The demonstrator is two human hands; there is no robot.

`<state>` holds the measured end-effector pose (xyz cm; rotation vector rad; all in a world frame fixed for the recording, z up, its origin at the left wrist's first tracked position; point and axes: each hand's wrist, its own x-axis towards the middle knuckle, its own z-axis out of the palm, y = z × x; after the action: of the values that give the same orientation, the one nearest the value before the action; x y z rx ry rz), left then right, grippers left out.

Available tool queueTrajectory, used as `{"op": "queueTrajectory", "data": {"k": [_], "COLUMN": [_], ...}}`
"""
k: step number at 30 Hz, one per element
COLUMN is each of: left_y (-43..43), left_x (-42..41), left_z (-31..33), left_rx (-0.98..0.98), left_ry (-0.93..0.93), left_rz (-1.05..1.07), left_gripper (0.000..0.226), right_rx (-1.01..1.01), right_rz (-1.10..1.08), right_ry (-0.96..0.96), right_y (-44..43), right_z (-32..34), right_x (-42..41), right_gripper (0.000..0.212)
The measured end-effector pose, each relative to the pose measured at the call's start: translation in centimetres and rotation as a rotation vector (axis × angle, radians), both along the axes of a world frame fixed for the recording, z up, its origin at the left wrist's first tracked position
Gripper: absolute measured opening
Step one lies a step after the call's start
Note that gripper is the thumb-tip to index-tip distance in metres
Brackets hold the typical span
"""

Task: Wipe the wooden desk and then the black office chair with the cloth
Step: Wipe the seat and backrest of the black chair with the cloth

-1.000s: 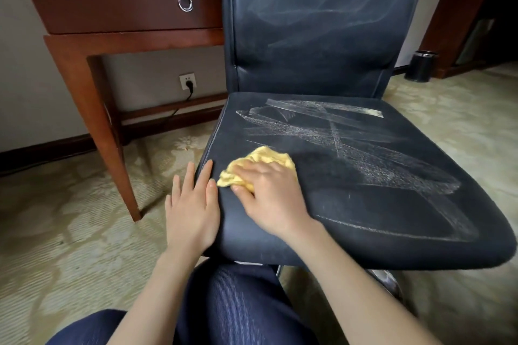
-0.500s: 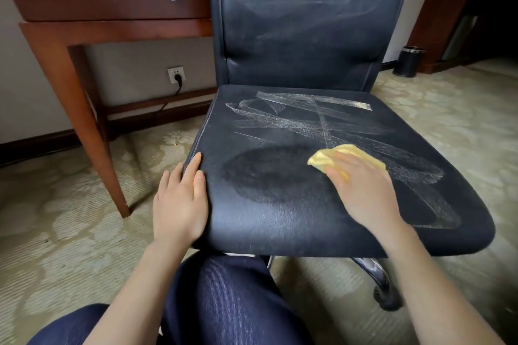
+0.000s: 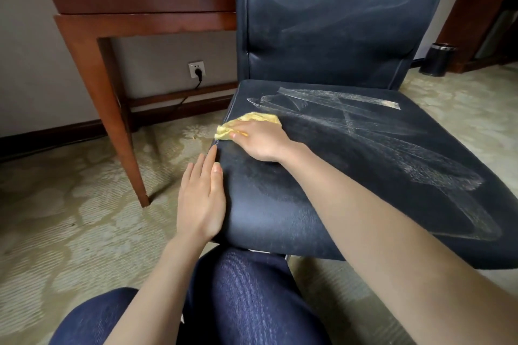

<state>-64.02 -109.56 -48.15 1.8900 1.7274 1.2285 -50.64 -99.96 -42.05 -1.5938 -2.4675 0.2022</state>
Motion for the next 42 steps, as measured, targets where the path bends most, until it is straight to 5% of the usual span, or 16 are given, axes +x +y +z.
{"op": "queueTrajectory", "data": {"k": [4,8,12,20,28,32,42], "left_y": [-0.8,-1.4,-1.0,-0.2,-0.5,-0.6,-0.7], "left_x": [-0.5,-0.5,-1.2,-5.3,-5.9,-6.3,-6.3], "left_z": [-0.3,-0.7,-0.9,-0.3,0.0,0.1,-0.1], "left_rx": [-0.036,-0.047,-0.155,-0.291,-0.249,-0.221,-0.164], "left_ry": [-0.017,-0.086,0.085,0.256,0.047,0.043,-0.058], "left_rz": [-0.006,0.065,0.029,-0.193,-0.292,-0.284,-0.136], "left_gripper": [0.059,0.047,0.051,0.075,0.04,0.04,0.039], "right_rx": [0.128,0.152,0.188,0.147,-0.015,-0.039,0.106], "right_rz": [0.154,0.137,0.165,0.062,-0.03,-0.116,0.262], "right_ry": [0.082,0.079,0.027,0.146,0.013,-0.062,-0.081], "right_y": [-4.6,-9.1,-13.2,-6.4,5.1,7.8,-2.8], "right_z": [-0.7,-1.8,-3.1,-1.1,0.0,0.0,-0.8], "right_x": [0.3,1.8,5.0,8.6,5.4,1.2,-2.7], "right_gripper": [0.036,0.041,0.043,0.037,0.041,0.046,0.036]}}
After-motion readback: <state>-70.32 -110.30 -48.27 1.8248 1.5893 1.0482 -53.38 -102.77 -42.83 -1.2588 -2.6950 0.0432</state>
